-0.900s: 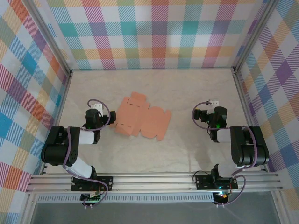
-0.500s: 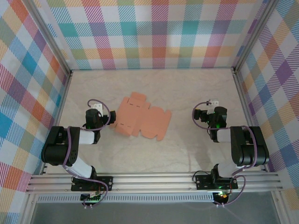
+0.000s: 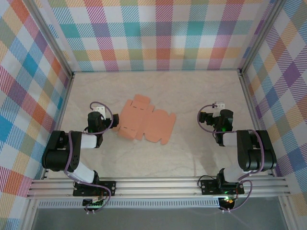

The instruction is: Fold the paper box

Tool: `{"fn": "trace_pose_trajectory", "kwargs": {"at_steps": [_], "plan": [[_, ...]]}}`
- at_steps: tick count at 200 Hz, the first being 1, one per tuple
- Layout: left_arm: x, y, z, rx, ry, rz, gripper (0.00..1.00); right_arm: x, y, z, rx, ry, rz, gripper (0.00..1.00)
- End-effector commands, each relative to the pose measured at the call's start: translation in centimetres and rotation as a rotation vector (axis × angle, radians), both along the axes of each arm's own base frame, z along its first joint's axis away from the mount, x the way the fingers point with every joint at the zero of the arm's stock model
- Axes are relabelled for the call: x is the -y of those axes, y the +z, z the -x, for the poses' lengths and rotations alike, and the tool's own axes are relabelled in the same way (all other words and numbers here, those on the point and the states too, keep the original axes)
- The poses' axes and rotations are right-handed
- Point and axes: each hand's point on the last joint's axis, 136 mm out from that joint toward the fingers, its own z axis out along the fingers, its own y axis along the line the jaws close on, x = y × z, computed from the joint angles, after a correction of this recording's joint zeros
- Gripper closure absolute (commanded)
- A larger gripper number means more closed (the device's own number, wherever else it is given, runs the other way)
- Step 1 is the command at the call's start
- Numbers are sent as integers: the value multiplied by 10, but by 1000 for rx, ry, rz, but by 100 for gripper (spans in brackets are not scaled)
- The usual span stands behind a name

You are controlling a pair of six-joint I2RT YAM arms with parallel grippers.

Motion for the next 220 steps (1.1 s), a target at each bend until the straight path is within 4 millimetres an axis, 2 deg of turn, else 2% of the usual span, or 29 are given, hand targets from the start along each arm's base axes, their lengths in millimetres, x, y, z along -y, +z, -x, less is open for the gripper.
{"fn": "trace_pose_trajectory", "kwargs": {"at_steps": [1, 16, 43, 56, 72, 92, 107, 132, 157, 175, 194, 220], "plan": [[-3, 43, -8, 66, 23, -24, 0, 8, 31, -1, 52, -68, -15, 0], [-5, 56, -4, 68, 35, -37, 0, 9, 35, 3, 0, -80, -37, 0], [2, 85, 1, 96, 34, -1, 0, -9, 44, 10, -79, -26, -118, 0], [11, 94, 0, 78, 22, 40, 0, -18, 52, 15, -114, -4, -117, 0], [31, 99, -2, 31, -35, 107, 0, -27, 61, 22, -190, -19, -228, 0], [50, 95, -3, -33, -41, 204, 0, -49, 65, 29, -279, 5, -408, 0], [57, 85, -5, -97, -11, 305, 0, -77, 59, 34, -375, 55, -489, 0], [70, 68, -11, -169, -3, 420, 0, -134, 51, 44, -460, 167, -476, 0], [72, 53, -16, -232, 31, 462, 0, -191, 42, 50, -527, 281, -477, 0], [72, 43, -15, -308, 63, 469, 0, -224, 31, 53, -584, 342, -463, 0], [75, 38, -12, -338, 75, 493, 0, -244, 20, 46, -640, 364, -473, 0], [80, 37, 0, -346, 107, 508, 0, -255, 7, 24, -704, 352, -433, 0]]}}
